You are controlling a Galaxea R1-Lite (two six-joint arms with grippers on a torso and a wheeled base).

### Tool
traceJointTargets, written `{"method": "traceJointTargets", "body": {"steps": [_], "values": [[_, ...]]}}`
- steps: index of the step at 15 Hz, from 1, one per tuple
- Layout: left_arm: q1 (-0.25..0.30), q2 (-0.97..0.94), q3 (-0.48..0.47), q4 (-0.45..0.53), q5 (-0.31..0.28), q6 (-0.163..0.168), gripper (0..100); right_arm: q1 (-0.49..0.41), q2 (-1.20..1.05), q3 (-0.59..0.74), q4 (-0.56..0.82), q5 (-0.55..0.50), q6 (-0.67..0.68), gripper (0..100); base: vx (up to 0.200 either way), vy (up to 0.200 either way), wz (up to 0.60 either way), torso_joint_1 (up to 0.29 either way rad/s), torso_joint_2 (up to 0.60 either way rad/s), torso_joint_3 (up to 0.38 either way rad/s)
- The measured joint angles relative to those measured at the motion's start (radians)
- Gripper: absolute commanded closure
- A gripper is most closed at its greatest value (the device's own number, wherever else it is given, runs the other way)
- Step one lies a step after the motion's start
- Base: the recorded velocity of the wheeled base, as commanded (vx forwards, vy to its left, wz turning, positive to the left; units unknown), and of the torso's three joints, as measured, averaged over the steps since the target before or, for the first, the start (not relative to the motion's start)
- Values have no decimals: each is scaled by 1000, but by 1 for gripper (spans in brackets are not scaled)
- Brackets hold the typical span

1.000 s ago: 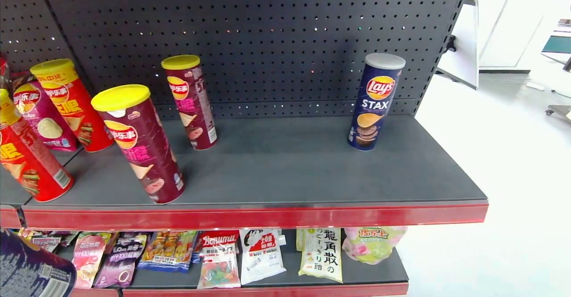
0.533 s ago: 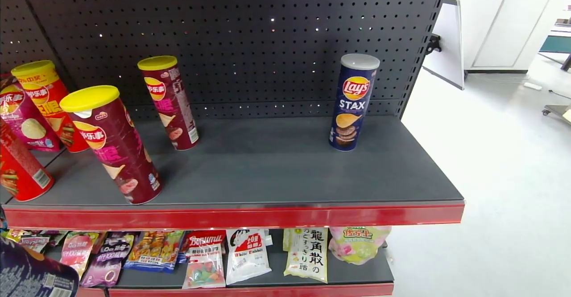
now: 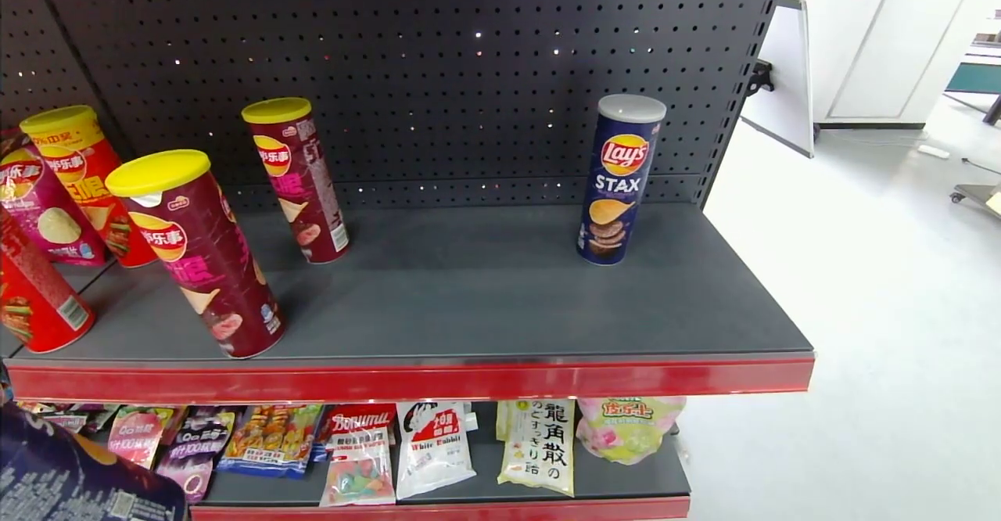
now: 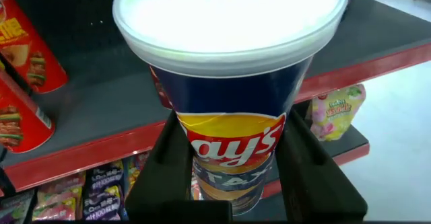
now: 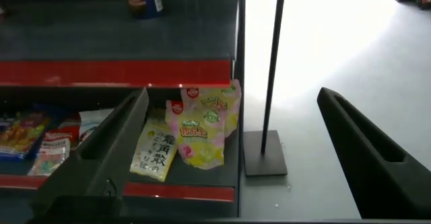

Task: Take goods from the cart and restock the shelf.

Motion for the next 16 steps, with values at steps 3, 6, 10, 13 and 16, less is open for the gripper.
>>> {"method": "traceJointTargets", "body": {"steps": [3,6,10,13,16], "values": [[-1,40,15,3,0,0,100,11,292,-207,-18,7,20,0,0,0,0,0,0,0],[0,91,8,3,1,-5,100,17,652,-372,-127,30,-6,0,0,0,0,0,0,0],[0,119,4,3,4,-4,100,9,1058,-536,-333,437,-70,0,0,0,0,0,0,0],[0,119,-2,4,6,-3,100,-7,1271,-623,-410,562,-147,0,0,0,0,0,0,0],[-1,120,-10,17,3,-3,100,-21,1451,-721,-513,642,-199,0,0,0,0,0,0,0]]}}
